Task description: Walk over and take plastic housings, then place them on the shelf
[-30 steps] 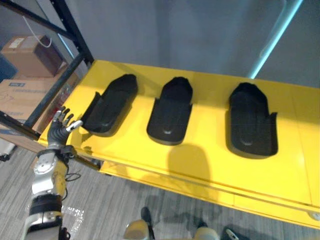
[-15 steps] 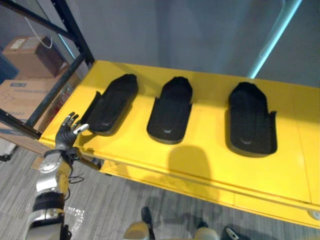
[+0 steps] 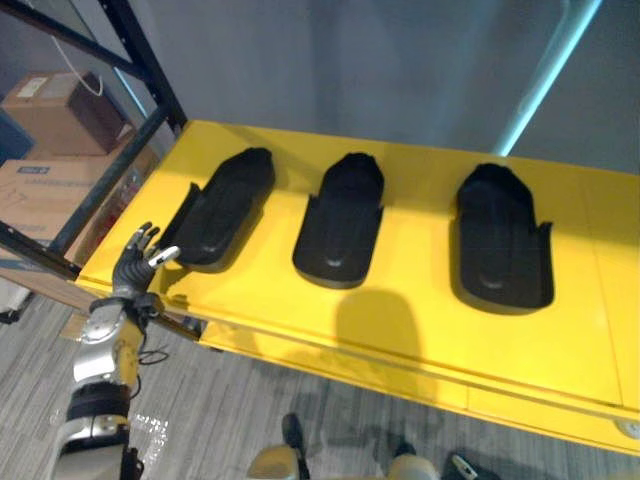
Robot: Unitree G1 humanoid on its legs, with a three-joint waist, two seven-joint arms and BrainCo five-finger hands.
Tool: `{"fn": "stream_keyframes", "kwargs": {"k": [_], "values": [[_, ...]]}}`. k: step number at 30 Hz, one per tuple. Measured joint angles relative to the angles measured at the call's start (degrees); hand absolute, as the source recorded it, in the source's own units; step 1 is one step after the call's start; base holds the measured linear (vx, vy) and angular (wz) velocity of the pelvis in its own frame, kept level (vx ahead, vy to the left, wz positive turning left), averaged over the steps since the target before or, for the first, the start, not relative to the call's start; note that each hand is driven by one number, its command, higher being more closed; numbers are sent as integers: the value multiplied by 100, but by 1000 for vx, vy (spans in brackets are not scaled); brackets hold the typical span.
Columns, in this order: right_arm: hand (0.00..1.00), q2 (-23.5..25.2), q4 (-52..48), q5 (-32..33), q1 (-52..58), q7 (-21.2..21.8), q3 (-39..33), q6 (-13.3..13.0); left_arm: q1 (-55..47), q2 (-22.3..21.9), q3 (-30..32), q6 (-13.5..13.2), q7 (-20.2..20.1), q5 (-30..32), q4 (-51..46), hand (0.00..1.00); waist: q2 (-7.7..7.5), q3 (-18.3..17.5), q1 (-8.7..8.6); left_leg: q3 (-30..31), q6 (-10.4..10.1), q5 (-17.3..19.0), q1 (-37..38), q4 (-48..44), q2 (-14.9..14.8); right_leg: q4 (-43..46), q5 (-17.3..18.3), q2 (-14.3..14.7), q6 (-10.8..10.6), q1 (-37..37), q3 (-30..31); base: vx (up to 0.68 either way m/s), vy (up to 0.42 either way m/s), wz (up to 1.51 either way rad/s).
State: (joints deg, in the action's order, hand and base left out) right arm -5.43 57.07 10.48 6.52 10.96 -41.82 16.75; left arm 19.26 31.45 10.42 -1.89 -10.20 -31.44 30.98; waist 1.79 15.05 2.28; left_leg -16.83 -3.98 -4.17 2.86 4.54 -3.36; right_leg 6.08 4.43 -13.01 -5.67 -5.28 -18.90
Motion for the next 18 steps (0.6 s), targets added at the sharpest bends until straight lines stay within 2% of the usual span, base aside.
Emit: {"fn": "stream_keyframes", "kwargs": {"k": [8, 18], "values": [[0, 10, -1, -1, 2, -3, 91, 1, 75, 0, -4, 104, 1, 0, 0, 0, -1, 0, 0, -45, 0, 0, 11, 2, 4, -64, -34, 1, -57, -33, 7, -2, 4, -2], [0, 11, -1, -1, 1, -4, 91, 0, 101, 0, -28, 110, 3, 0, 0, 0, 0, 0, -4, -48, 0, 0, 28, 4, 7, -82, -34, 2, -57, -62, -2, 0, 0, 0]]}}
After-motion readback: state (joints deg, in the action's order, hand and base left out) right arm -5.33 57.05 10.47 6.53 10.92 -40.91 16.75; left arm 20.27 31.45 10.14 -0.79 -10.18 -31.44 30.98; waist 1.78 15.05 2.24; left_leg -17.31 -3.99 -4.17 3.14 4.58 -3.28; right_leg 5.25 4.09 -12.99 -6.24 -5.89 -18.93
